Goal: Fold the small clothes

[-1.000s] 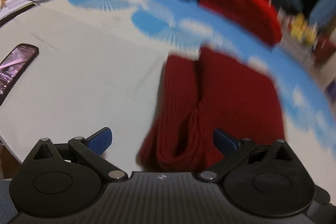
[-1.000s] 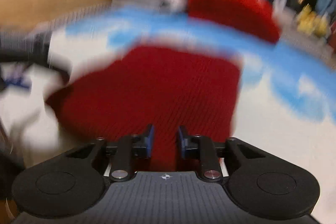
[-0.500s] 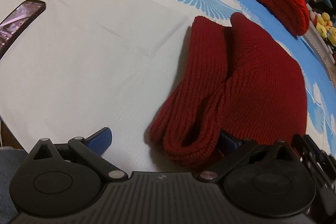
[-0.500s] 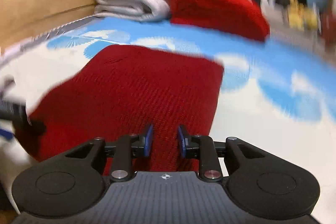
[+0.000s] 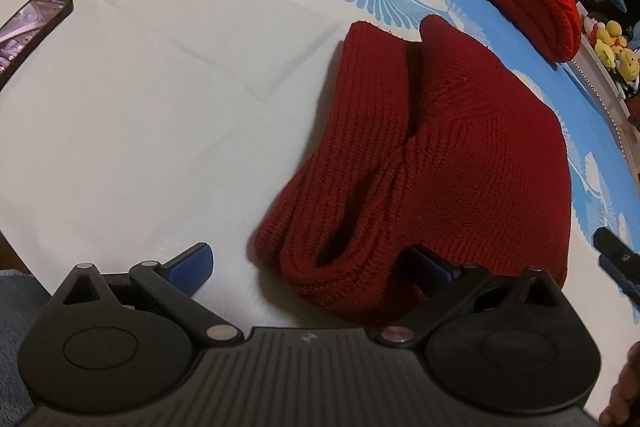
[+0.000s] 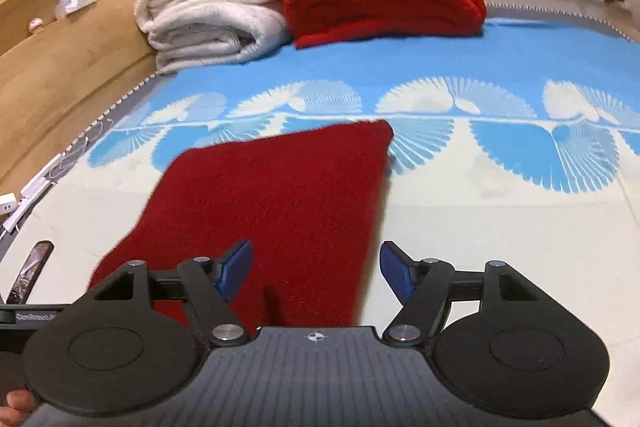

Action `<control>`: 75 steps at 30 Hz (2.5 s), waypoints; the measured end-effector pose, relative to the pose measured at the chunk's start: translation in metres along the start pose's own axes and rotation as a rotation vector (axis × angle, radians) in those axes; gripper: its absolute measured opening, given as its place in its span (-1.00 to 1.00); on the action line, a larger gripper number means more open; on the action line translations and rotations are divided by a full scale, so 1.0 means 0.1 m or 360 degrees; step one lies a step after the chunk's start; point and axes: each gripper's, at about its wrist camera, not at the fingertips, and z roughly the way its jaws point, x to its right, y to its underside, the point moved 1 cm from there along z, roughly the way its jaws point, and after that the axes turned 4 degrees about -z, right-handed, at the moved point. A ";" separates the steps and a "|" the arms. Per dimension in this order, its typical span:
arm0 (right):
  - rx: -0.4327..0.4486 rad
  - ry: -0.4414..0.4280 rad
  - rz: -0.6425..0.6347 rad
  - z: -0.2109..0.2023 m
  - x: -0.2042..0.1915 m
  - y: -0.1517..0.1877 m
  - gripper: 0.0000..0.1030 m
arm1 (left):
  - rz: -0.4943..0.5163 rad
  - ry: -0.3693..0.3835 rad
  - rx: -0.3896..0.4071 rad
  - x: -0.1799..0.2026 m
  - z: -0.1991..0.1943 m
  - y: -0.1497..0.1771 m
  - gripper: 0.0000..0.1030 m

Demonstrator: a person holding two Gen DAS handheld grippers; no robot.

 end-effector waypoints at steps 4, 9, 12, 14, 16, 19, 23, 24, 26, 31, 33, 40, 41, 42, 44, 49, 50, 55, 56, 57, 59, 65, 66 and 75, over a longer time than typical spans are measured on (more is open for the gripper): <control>-0.0105 -0.0030 0.0042 0.15 0.05 0.05 0.46 | -0.0036 0.0019 -0.0045 0.01 0.06 -0.03 1.00; -0.0259 -0.0069 0.0108 0.40 0.22 -0.14 0.60 | -0.0158 0.0067 -0.0131 -0.03 0.16 -0.05 1.00; -0.0342 -0.0152 0.0206 0.67 0.40 -0.41 0.71 | -0.0195 0.0098 -0.0143 -0.02 0.19 -0.06 1.00; -0.0373 -0.0170 0.0297 0.85 0.51 -0.58 0.75 | -0.0202 0.0132 -0.0163 0.01 0.21 -0.05 1.00; -0.0406 -0.0163 0.0336 1.09 0.60 -0.74 0.80 | -0.0208 0.0167 -0.0185 0.03 0.23 -0.05 0.99; -0.0414 -0.0087 0.0295 1.44 0.69 -0.85 0.86 | -0.0246 0.0199 -0.0194 0.03 0.27 -0.07 0.99; -0.0519 -0.0356 0.0579 1.85 0.83 -0.72 0.86 | -0.0382 0.0234 -0.0193 -0.05 0.28 -0.10 0.99; -0.0525 -0.0440 0.0648 1.91 0.84 -0.69 0.84 | -0.0420 0.0246 -0.0194 -0.08 0.28 -0.12 0.99; -0.0487 -0.0518 0.0662 1.96 0.81 -0.65 0.68 | -0.0517 0.0270 -0.0179 -0.16 0.26 -0.13 0.99; -0.0381 -0.0555 0.0411 1.81 0.65 -0.71 -0.10 | -0.0505 0.0202 -0.0066 -0.18 0.16 -0.13 0.37; -0.0328 -0.0550 0.0321 1.68 0.61 -0.73 -0.19 | -0.0438 0.0184 -0.0037 -0.13 0.13 -0.17 0.20; -0.0211 -0.0532 0.0161 1.67 0.57 -1.16 -0.30 | -0.0311 0.0148 -0.0121 0.11 0.28 -0.67 -0.06; -0.0184 -0.0531 0.0174 1.69 0.60 -1.22 -0.31 | -0.0277 0.0130 -0.0123 0.19 0.36 -0.81 -0.07; -0.0149 -0.0514 0.0183 1.72 0.65 -1.28 -0.33 | -0.0247 0.0112 -0.0118 0.28 0.44 -0.97 -0.08; -0.0102 -0.0464 0.0215 1.76 0.80 -1.33 -0.34 | -0.0138 0.0065 -0.0097 0.52 0.60 -1.33 -0.09; -0.0037 -0.0332 0.0503 1.68 1.59 -1.05 -0.35 | 0.0348 -0.0112 -0.0035 1.74 1.26 -2.29 -0.09; -0.0046 -0.0340 0.0582 1.63 1.75 -0.93 -0.35 | 0.0468 -0.0143 -0.0005 2.02 1.37 -2.36 -0.09; 0.0064 -0.0468 0.0829 1.11 2.24 -0.29 -0.35 | 0.0825 -0.0187 0.0105 3.26 1.88 -2.37 -0.18; 0.0087 -0.0459 0.0828 1.04 2.26 -0.22 -0.35 | 0.0855 -0.0197 0.0110 3.38 1.94 -2.34 -0.17; 0.0109 -0.0463 0.0837 0.99 2.29 -0.15 -0.36 | 0.0869 -0.0206 0.0118 3.47 1.98 -2.31 -0.17; 0.0113 -0.0486 0.0902 0.99 2.37 -0.06 -0.36 | 0.0867 -0.0204 0.0123 3.54 2.06 -2.33 -0.16; 0.0115 -0.0466 0.0912 1.04 2.37 0.00 -0.33 | 0.0614 -0.0192 0.0114 3.24 1.95 -2.56 0.54; 0.0104 -0.0391 0.0906 1.02 2.37 0.00 -0.08 | 0.0591 -0.0241 0.0179 3.18 1.90 -2.59 0.67; 0.0263 0.0059 0.0294 0.73 2.05 -0.63 0.35 | 0.0661 -0.0268 0.0303 2.82 1.60 -2.63 0.91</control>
